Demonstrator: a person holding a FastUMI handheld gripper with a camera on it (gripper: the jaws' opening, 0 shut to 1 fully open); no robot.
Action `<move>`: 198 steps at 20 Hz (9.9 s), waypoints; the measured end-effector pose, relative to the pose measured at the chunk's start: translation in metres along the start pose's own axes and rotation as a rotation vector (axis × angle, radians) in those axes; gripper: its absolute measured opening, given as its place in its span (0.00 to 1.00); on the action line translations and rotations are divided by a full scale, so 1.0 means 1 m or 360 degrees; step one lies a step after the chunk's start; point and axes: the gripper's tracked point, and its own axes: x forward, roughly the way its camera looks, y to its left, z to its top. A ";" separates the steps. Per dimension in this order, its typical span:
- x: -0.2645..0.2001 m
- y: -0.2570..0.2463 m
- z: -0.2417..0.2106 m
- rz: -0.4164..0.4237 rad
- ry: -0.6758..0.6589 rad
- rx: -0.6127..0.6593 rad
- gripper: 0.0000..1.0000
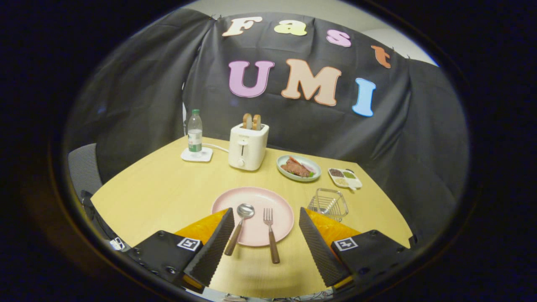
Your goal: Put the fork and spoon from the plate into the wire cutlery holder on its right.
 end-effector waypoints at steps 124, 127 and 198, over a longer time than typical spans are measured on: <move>0.020 -0.014 -0.001 -0.0220 0.0499 0.0169 1.00; 0.025 0.008 -0.009 -0.0208 0.0442 0.0155 1.00; 0.037 -0.043 0.007 -0.0807 0.0686 0.0633 0.03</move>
